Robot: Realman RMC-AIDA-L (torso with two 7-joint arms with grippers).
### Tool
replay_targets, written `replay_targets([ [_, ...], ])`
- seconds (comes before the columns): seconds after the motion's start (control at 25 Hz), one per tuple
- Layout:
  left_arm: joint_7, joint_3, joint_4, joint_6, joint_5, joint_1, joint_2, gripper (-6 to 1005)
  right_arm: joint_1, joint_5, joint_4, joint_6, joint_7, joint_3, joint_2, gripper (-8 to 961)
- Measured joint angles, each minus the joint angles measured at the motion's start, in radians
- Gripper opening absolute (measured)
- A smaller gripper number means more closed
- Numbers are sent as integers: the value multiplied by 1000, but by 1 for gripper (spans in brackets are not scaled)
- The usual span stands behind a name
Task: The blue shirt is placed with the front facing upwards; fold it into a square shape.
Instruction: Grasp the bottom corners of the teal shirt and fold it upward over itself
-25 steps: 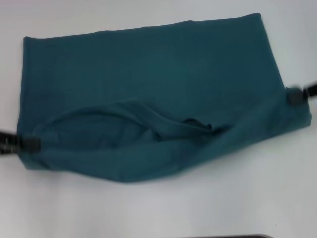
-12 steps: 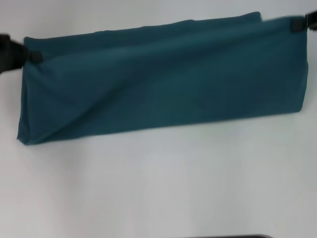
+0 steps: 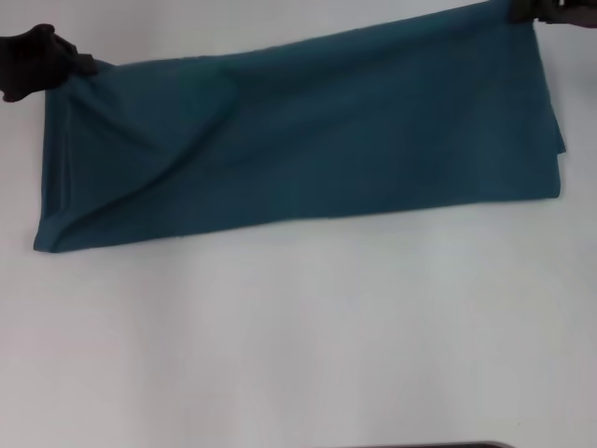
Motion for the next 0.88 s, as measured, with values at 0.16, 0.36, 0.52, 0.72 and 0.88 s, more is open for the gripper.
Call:
replay_targets([
  [0.16,-2,6,19,-59,4,-4,9,38,11,-45,4,86,24,-48,15,44],
  [0.36,3,19,26,-60,28,-4,33,37,18,-59,12,106,20,-50,18,44],
  [0.52,10,22,26,-83,29,-6,32,38,20,-57,12,116,18,-51,20,44],
  [0.72,12,22,31,-107,29,-14,27,40,22,-61,18,142,18,-52,29,44],
  [0.88,13,22,36,-123,29,-22,19,47,26,-62,36,172,17,-53,30,44],
])
